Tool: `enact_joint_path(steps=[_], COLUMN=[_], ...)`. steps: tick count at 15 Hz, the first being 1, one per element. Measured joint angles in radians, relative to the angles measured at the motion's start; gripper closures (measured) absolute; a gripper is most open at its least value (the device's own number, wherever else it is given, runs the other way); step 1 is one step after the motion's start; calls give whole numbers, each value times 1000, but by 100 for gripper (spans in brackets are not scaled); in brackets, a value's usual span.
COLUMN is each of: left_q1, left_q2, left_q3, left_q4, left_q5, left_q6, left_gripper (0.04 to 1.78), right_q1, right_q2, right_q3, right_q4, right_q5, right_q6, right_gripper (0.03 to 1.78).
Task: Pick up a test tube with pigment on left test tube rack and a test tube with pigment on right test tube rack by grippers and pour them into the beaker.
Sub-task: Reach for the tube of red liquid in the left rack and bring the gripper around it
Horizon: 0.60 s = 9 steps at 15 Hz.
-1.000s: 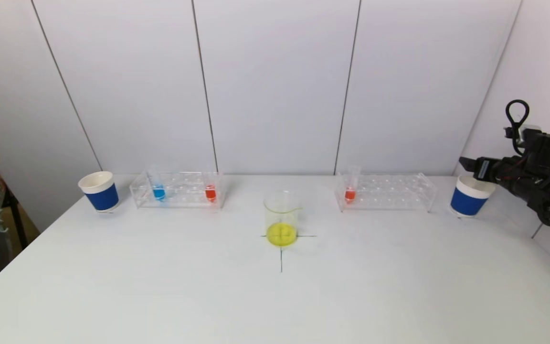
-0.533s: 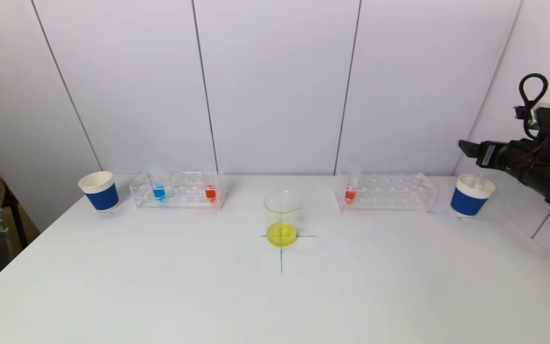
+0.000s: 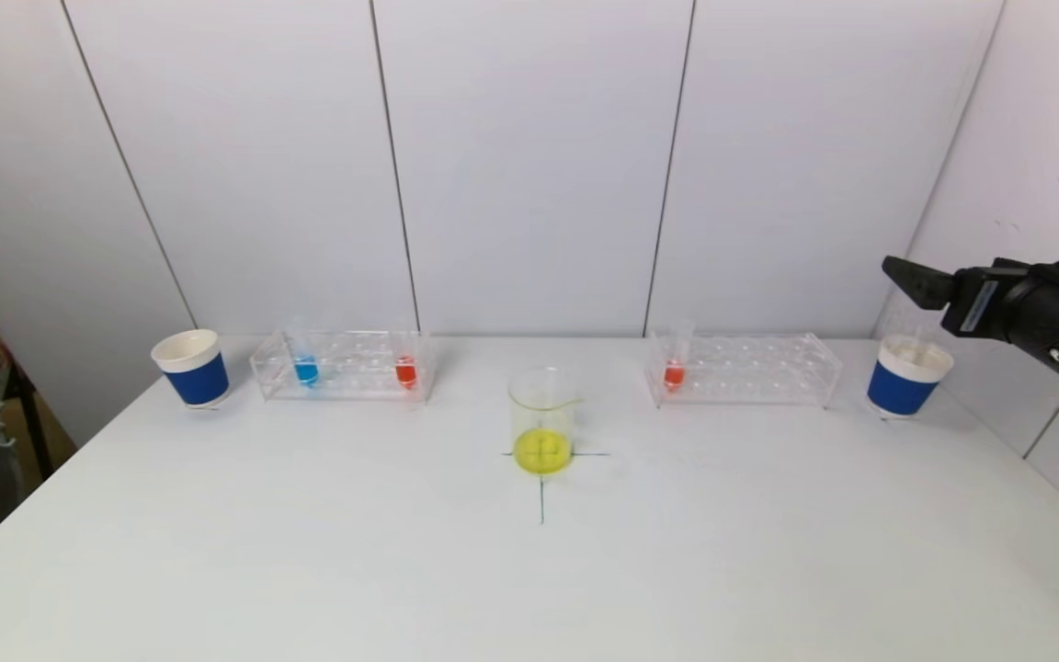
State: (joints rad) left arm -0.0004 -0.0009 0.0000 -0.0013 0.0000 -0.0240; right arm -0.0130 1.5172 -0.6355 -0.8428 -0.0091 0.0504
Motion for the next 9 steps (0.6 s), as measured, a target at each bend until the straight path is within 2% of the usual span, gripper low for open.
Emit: enact_joint_path(steps=[2, 9], left_q1=[0, 0], left_q2=[0, 0], left_q3=[0, 0], left_q4=[0, 0], left_q5=[0, 0], left_q6=[0, 0], left_gripper=[6, 6], right_q1=[19, 30], right_q2=[-104, -465], right_q3=[74, 288], right_q4=[7, 38], right_q5=[-4, -68], right_q6=[3, -6], right_gripper=[5, 5])
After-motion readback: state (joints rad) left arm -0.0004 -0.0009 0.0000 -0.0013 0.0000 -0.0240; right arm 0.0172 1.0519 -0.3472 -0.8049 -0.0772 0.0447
